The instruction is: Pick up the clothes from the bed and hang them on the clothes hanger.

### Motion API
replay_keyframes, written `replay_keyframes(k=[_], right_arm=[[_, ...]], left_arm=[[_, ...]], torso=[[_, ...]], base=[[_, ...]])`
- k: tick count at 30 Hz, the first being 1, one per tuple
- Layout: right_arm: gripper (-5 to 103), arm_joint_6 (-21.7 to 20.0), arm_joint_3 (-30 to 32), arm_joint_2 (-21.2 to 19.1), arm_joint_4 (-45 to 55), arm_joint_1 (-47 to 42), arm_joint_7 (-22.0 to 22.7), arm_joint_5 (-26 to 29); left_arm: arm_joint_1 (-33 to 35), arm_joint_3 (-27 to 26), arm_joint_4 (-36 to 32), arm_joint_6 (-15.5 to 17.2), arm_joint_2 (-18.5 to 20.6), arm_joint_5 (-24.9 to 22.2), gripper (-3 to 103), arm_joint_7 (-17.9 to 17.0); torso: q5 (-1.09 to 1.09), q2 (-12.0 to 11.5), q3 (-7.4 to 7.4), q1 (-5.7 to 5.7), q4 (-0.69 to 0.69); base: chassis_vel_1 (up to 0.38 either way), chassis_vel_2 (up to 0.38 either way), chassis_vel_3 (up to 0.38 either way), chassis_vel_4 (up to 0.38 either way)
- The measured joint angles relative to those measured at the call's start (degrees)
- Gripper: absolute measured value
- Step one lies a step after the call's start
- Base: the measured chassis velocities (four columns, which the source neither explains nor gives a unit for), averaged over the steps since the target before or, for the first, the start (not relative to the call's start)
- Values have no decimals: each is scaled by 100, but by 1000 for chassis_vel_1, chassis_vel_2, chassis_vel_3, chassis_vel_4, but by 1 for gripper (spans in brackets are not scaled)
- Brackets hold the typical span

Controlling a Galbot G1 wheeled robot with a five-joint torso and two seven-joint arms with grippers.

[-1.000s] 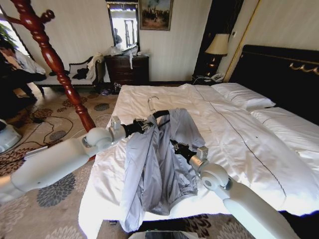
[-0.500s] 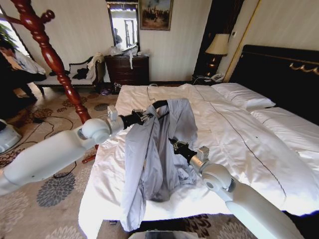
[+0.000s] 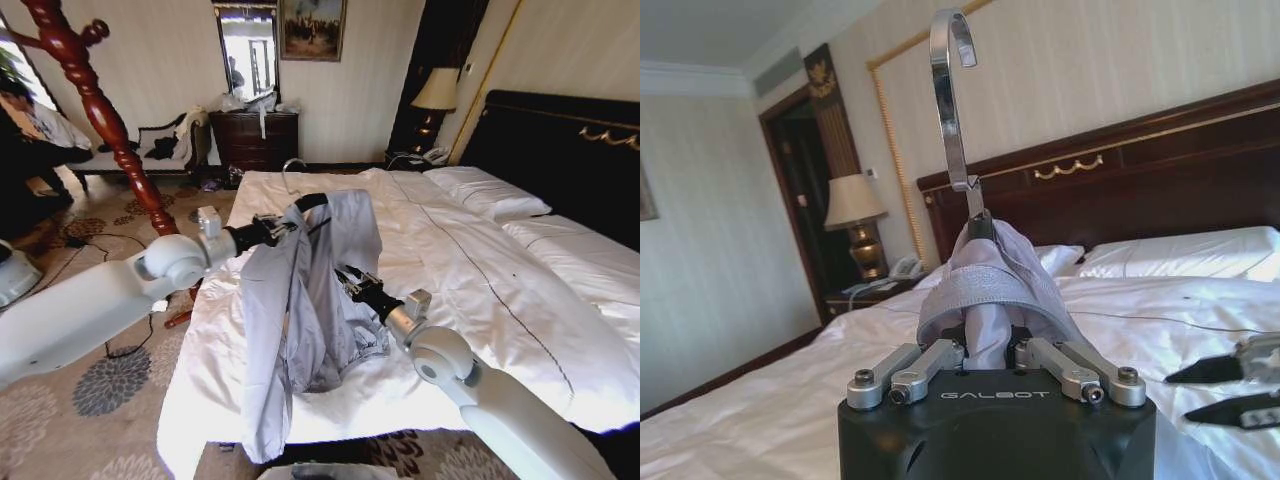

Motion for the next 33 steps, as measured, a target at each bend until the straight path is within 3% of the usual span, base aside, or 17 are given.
replay_keyframes(k=[4,7,9,11,13,14,17,19,22,23,25,27,33], right_arm=[[68,52,511,8,140,-451,53,19],[85,132,1229,14,266,-1117,17,-149],[85,159,1454,26,311,-1370,-13,-226],[95,269,1877,75,364,-1837,-108,-585],[99,628,2351,211,285,-2355,-411,-1437],[99,628,2351,211,285,-2355,-411,-1437],[100,1220,2957,623,78,-3195,-853,-2279],[100,1364,3067,732,57,-3393,-945,-2393],[100,1948,3465,1349,-53,-4041,-1288,-2899],[100,1948,3465,1349,-53,-4041,-1288,-2899],[100,2195,3616,1808,-101,-4238,-1431,-3153],[100,2320,3723,2158,-108,-4412,-1576,-3237],[100,2347,3748,2240,-108,-4434,-1620,-3245]], left_arm=[[11,-136,-41,-2,186,-83,15,6],[18,-284,-70,-6,433,-166,15,54],[27,-347,-81,-9,527,-177,15,66],[96,-473,-115,-25,721,-205,15,89],[196,-564,-181,-64,930,-228,15,144],[196,-564,-181,-64,930,-228,15,144],[308,-696,-317,-106,1180,-333,15,183],[316,-728,-346,-110,1222,-388,15,184],[300,-840,-435,-62,1358,-609,15,74],[300,-840,-435,-62,1358,-609,15,74],[297,-937,-487,-41,1448,-745,15,46],[313,-1041,-547,-21,1561,-907,15,33],[376,-1256,-721,314,1805,-1350,15,-187]], torso=[[4,0,0,0,-4],[0,0,0,0,-4],[2,0,0,0,-3],[3,1,-1,-1,-4],[0,0,-1,0,-1],[0,0,-1,0,-1],[4,0,-1,-1,-3],[3,1,-1,-1,-4],[1,1,0,-1,-5],[1,1,0,-1,-5],[2,0,0,-1,-2],[2,1,-1,-1,-9],[2,1,0,0,1]], base=[[0,0,0,0],[0,0,0,0],[0,0,0,0],[0,0,0,0],[0,0,0,0],[0,0,0,0],[0,0,0,0],[0,0,0,0],[0,0,0,0],[0,0,0,0],[0,0,0,0],[0,0,0,0],[0,0,0,0]])
